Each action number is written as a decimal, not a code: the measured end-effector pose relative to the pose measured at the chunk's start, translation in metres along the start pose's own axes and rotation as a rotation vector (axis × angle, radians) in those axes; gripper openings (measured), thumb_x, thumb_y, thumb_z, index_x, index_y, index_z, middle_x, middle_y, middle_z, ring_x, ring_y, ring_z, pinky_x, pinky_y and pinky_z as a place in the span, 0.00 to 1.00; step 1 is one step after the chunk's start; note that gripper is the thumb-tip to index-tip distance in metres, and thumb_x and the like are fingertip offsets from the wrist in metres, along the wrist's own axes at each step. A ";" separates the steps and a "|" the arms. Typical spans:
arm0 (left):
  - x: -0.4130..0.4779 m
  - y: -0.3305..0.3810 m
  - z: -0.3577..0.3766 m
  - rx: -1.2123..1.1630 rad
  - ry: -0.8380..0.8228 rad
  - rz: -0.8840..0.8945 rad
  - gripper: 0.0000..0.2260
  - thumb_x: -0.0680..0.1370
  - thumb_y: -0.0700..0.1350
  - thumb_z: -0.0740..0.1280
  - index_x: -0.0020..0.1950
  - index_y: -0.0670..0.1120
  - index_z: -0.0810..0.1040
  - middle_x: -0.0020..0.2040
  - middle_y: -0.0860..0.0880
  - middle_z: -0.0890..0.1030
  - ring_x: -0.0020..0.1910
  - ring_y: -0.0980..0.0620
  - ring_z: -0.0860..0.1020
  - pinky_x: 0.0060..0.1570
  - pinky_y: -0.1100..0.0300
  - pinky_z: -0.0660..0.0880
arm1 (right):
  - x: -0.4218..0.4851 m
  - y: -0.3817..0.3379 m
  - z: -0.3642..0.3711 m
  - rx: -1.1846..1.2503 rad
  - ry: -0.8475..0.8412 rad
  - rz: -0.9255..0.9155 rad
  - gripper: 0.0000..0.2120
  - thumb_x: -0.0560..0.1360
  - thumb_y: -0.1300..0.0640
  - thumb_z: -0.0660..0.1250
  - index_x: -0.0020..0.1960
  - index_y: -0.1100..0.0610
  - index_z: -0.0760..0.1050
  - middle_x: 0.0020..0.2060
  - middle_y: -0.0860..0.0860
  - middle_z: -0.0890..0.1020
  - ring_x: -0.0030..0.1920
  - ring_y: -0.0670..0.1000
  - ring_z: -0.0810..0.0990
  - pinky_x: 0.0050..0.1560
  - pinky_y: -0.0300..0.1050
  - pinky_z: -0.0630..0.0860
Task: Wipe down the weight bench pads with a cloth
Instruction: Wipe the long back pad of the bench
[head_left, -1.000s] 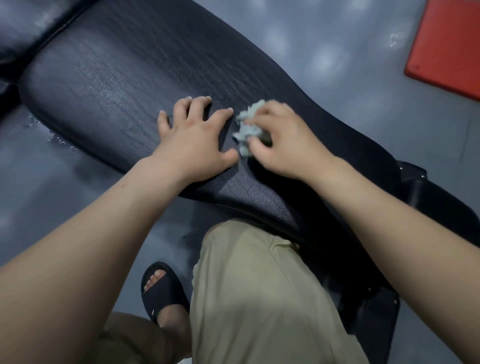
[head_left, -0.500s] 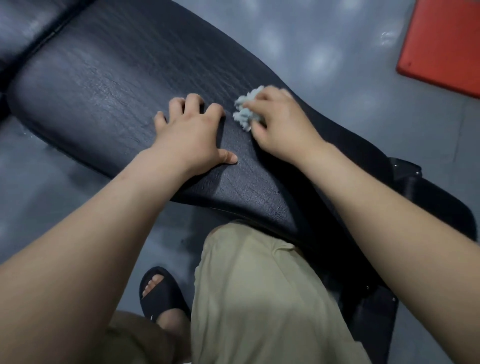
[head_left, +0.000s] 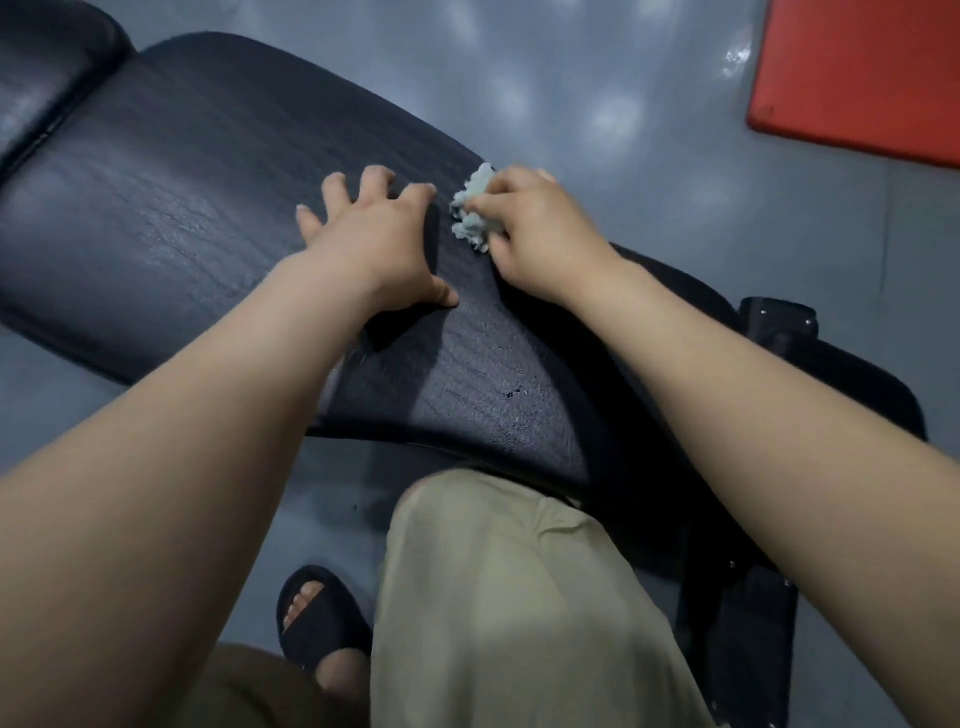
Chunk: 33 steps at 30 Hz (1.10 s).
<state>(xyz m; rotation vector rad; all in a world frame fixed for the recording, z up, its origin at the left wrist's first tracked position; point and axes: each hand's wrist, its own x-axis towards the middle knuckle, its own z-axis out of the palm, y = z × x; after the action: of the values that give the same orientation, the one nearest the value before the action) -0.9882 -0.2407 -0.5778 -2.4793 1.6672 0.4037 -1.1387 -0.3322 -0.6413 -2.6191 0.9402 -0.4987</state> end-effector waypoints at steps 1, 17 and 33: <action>0.002 0.000 0.000 0.002 -0.022 -0.025 0.49 0.64 0.67 0.78 0.79 0.60 0.58 0.80 0.50 0.54 0.79 0.36 0.48 0.74 0.29 0.51 | -0.013 0.002 -0.001 0.003 -0.009 -0.028 0.18 0.75 0.58 0.60 0.61 0.54 0.82 0.54 0.55 0.79 0.53 0.61 0.75 0.56 0.53 0.75; 0.007 -0.014 0.019 -0.131 -0.049 -0.101 0.44 0.68 0.70 0.74 0.77 0.69 0.53 0.82 0.57 0.45 0.80 0.40 0.40 0.75 0.32 0.44 | 0.060 0.012 0.008 0.089 0.061 -0.089 0.22 0.73 0.62 0.59 0.62 0.56 0.82 0.57 0.58 0.82 0.55 0.64 0.79 0.61 0.48 0.71; 0.011 -0.011 0.021 -0.134 -0.024 -0.131 0.44 0.68 0.68 0.75 0.77 0.69 0.54 0.82 0.57 0.45 0.81 0.40 0.40 0.75 0.31 0.43 | 0.145 -0.022 0.008 0.226 -0.075 -0.068 0.26 0.72 0.59 0.54 0.64 0.57 0.81 0.57 0.57 0.83 0.60 0.58 0.79 0.61 0.44 0.72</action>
<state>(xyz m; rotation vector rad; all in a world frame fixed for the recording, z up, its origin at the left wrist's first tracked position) -0.9770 -0.2404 -0.6017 -2.6491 1.5051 0.5437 -1.0191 -0.4097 -0.6081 -2.4531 0.7273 -0.4893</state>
